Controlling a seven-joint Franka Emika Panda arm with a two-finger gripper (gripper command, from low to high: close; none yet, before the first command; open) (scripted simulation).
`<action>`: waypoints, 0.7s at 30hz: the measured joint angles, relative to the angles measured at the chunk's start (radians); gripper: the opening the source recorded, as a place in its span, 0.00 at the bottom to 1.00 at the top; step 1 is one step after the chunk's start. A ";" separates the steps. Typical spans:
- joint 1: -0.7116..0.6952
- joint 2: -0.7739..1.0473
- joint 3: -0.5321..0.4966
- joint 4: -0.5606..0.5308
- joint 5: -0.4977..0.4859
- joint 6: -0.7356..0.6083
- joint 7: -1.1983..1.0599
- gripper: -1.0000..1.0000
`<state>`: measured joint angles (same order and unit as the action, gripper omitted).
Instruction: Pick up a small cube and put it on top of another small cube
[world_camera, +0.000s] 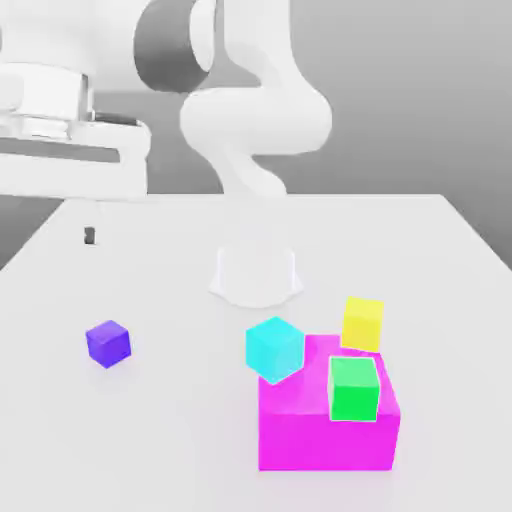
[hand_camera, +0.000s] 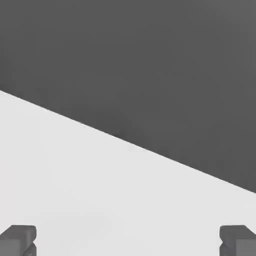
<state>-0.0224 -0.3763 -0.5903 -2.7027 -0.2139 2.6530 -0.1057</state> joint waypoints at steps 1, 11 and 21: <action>-0.002 0.021 -0.025 -0.020 -0.009 0.018 -0.044 0.50; -0.036 0.220 -0.255 -0.219 -0.106 0.192 -0.482 0.50; 0.039 0.301 -0.344 -0.258 0.019 0.294 -0.682 0.50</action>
<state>0.0165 -0.0749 -0.9347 -2.9609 -0.1952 2.9465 -0.7875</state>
